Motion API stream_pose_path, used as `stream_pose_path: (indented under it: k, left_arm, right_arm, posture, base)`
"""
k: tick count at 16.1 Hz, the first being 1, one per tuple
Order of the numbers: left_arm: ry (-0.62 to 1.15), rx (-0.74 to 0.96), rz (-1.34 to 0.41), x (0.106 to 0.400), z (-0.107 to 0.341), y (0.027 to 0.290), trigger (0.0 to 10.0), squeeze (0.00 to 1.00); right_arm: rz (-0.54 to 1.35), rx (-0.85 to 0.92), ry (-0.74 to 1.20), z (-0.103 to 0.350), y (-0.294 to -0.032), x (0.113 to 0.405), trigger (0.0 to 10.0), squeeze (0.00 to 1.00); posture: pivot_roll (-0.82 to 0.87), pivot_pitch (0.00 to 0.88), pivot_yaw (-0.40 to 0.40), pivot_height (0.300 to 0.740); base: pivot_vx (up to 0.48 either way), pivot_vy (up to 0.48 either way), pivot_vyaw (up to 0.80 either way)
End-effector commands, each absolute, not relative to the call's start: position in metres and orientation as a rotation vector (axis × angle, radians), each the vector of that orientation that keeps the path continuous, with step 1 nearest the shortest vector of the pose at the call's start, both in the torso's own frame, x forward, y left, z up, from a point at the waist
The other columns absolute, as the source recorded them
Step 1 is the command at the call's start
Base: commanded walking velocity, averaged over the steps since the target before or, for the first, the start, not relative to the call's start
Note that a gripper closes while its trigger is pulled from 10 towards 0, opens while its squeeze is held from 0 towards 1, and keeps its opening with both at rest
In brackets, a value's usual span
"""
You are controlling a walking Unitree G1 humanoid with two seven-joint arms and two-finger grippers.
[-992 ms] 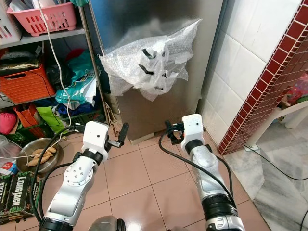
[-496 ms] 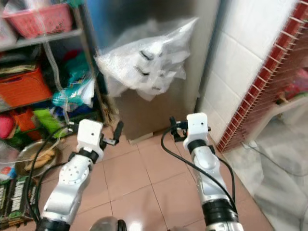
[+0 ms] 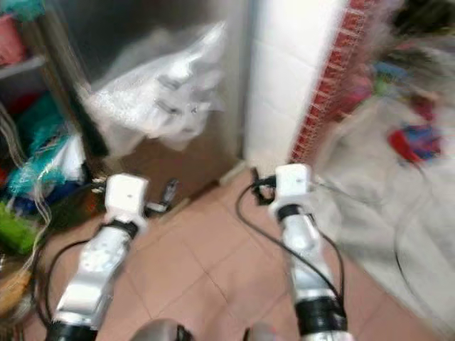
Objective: Restocking fridge
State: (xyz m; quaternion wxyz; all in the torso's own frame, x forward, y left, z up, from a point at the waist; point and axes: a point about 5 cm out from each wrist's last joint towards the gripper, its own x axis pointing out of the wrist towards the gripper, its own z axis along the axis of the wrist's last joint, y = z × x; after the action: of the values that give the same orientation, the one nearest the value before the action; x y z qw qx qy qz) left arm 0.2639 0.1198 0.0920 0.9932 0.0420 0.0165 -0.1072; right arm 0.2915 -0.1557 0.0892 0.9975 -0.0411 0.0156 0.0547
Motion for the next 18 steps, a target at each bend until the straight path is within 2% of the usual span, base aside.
stream_pose_path:
  k: [1,6,18]
  left_arm:
    - [0.040,0.065,-0.246,0.2640,0.0914,0.1128,10.0,0.00]
    - [0.031,0.057,-0.276,0.2668,0.0922,0.1089,10.0,0.00]
    - [0.033,0.046,-0.299,0.2659,0.0911,0.1053,10.0,0.00]
  right_arm:
    - [0.080,-0.100,0.029,0.0891,-0.1643,0.2920,10.0,0.00]
    - [0.075,-0.103,0.000,0.0979,-0.1613,0.3018,10.0,0.00]
    - [0.060,-0.108,-0.005,0.0939,-0.1616,0.2977,10.0,0.00]
  posture:
    - [0.01,0.008,0.044,0.740]
    - [0.01,0.000,0.049,0.740]
    - [0.02,0.000,0.050,0.740]
  base:
    - [0.000,0.368,-0.80]
    - [0.055,0.289,-0.80]
    - [0.303,0.000,-0.80]
